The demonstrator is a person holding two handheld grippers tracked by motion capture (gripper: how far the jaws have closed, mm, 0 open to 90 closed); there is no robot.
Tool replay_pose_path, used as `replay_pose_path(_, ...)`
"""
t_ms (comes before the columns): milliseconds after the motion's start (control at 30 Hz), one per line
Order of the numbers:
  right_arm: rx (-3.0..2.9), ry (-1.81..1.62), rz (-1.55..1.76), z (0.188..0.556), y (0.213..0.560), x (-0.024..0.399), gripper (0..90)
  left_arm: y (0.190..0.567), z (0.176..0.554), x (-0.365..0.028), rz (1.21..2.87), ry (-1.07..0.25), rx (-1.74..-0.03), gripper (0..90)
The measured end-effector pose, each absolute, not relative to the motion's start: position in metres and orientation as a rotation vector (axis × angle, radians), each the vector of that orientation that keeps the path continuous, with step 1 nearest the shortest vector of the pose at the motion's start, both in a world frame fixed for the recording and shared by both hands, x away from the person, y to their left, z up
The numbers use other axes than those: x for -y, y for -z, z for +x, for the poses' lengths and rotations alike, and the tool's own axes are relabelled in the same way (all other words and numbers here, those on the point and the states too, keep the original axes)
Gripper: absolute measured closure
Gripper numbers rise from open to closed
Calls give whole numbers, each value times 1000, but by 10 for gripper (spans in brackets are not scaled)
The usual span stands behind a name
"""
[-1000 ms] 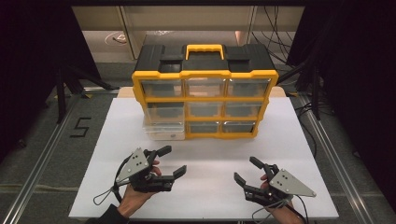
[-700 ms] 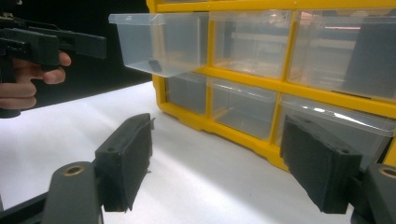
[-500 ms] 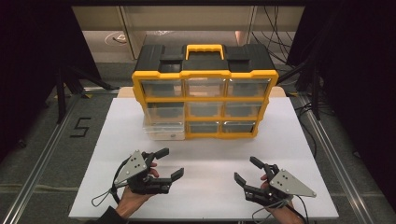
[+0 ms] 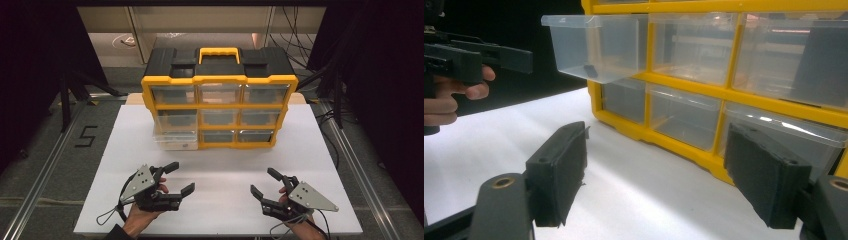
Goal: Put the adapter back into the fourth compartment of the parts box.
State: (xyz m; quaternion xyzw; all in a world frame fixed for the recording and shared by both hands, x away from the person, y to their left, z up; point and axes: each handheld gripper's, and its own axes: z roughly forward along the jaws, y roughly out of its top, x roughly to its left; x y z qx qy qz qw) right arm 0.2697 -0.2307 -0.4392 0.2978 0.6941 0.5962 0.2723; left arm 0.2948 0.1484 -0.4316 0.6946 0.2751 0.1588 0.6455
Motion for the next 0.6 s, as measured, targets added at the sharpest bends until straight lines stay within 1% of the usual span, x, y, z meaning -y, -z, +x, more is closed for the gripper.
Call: replay_pose_path(600, -1867, -1606, 797, 270, 439, 231, 262, 431, 296, -148, 1578, -356, -627, 159)
